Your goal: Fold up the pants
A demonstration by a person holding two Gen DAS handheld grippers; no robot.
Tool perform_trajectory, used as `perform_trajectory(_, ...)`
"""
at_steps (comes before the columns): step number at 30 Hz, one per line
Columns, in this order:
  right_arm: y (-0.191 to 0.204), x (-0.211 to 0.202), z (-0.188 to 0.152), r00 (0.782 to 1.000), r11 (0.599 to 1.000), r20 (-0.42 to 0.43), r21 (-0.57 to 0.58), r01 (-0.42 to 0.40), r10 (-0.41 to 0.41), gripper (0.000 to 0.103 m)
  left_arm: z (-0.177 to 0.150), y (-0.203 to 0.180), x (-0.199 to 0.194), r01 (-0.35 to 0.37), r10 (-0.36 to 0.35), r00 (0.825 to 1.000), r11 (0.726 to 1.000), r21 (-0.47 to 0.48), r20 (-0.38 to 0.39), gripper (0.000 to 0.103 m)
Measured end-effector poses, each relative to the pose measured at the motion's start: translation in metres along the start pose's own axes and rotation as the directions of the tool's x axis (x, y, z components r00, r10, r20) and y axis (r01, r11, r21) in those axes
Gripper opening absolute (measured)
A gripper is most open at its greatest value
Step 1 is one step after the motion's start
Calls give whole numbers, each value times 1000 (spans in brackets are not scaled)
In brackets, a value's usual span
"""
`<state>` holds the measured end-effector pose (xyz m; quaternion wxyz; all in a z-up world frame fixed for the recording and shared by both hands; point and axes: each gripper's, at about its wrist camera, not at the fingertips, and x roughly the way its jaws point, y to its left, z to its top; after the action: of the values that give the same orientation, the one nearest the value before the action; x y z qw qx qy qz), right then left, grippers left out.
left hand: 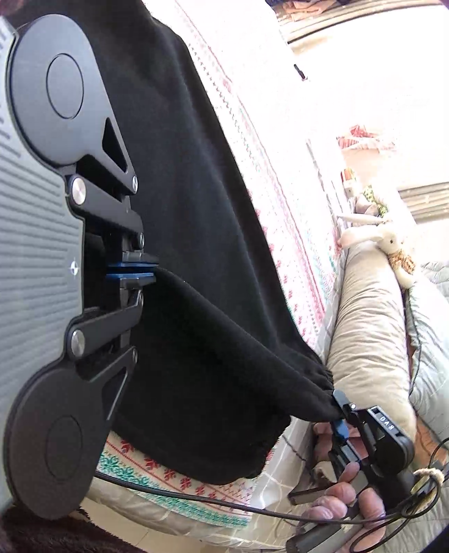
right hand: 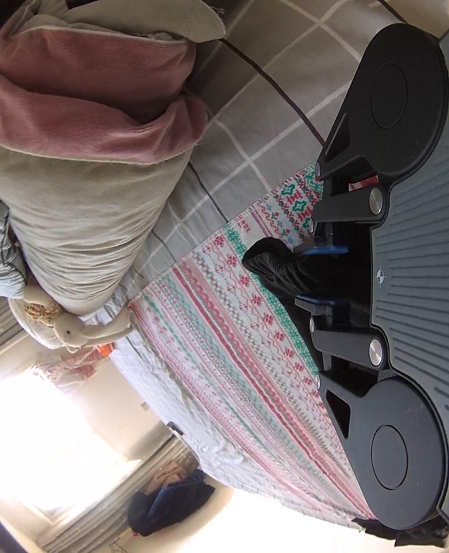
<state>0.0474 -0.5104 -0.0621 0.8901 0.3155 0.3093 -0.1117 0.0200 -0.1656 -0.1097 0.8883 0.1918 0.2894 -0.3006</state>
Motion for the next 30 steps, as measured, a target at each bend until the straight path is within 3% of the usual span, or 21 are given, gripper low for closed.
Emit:
perform_trajectory(4,11,-17,-1,1000,999,0,-34,4,-4,22,12,13,-32,-74,73,992,997,14,106,36)
perform_trajectory(8,10,-32,-15,998,998,-65,-69,6,-11,22,7,19,-53,-82,73,988,994,69,135,36)
perform_trajectory(15,1,-47,-53,982,984,-160,-163,77,-103,22,-29,1,-62,-33,22,997,988,151,74,36)
perform_trajectory(19,-8,-38,-64,961,978,-222,-165,128,-163,22,-38,-3,-50,24,-25,1000,991,133,2,36)
perform_trajectory(23,-5,-38,-65,956,965,-196,-190,179,-216,21,-39,-1,-49,65,-64,998,993,103,-13,36)
perform_trajectory(27,5,-34,-68,937,939,-187,-242,246,-294,21,-40,-2,-48,86,-82,996,989,120,-39,39)
perform_trajectory(28,9,-33,-67,931,933,-189,-248,261,-311,26,-42,1,-48,105,-99,993,989,104,-58,40)
perform_trajectory(30,18,-37,-66,931,923,-165,-267,276,-326,32,-43,10,-52,141,-138,989,989,44,-57,51)
